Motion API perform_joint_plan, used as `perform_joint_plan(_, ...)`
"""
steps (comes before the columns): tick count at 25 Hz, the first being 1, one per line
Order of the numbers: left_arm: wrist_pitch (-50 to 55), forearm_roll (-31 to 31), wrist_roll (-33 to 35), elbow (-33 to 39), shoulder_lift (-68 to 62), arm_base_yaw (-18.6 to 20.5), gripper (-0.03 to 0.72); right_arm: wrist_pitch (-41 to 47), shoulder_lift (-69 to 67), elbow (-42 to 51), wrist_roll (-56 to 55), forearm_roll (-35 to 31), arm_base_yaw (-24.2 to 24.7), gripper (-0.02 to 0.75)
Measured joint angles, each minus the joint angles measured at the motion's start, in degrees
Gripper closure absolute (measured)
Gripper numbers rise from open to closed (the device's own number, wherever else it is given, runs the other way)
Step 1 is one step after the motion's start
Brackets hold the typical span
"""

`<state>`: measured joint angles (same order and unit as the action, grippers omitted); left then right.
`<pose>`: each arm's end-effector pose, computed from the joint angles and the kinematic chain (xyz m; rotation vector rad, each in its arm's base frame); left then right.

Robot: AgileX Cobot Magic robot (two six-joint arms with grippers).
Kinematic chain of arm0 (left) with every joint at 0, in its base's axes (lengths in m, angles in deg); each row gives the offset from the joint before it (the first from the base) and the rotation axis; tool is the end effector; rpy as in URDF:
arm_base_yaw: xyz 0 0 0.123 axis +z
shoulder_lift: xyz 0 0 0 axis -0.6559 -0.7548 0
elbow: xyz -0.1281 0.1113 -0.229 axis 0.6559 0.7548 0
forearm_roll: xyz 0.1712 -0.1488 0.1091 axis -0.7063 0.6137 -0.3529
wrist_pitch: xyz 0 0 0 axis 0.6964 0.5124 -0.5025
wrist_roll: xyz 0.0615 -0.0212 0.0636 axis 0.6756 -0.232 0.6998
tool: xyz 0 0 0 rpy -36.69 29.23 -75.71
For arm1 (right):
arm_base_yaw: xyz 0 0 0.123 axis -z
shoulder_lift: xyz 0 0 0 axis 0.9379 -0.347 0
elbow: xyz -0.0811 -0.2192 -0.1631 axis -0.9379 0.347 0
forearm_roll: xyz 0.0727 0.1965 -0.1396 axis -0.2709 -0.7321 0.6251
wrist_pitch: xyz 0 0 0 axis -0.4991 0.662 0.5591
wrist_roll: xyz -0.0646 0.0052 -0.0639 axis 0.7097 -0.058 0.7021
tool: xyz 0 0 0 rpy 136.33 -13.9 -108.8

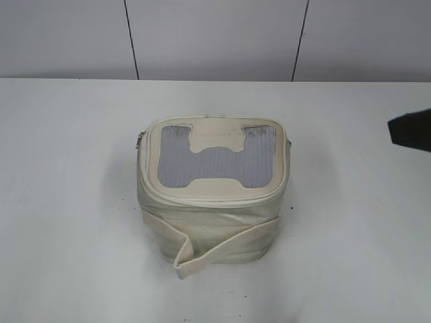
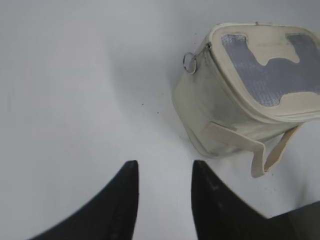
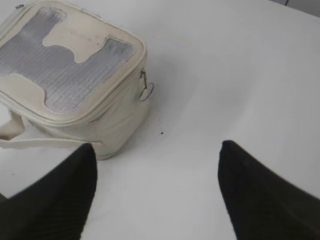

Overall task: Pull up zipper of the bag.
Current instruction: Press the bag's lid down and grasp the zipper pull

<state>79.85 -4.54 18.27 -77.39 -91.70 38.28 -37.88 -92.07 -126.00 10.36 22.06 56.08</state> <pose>0.0862 -0.0368 0.2944 0.1931 2.2473 -0.4662 0.1575 0.0599 0.3093 -0.5652 2.1521 0.3034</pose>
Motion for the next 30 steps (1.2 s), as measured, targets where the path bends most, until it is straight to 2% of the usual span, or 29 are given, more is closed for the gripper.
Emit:
perform_joint_plan(7, -7.3, 9.3, 13.3, -0.2, -13.3, 0.0, 0.332, 5.7, -18.8, -15.7, 7.8, -0.4, -0.7, 0.151)
perform_joint_plan(14, -10.6, 14.4, 21.1, -4.9, -27.6, 0.0, 0.324, 15.9, -34.1, -33.8, 16.6, -4.7, -0.8, 0.151)
perform_joint_plan(20, -9.5, 21.8, 32.9, -9.6, -37.9, -2.1, 0.323, 25.0, -46.8, -49.3, 21.1, -6.6, -3.7, 0.151)
perform_joint_plan(30, -7.4, 24.1, 34.8, -18.7, -51.8, -5.6, 0.323, 33.0, -68.0, -73.2, 25.1, -6.9, -13.0, 0.151)
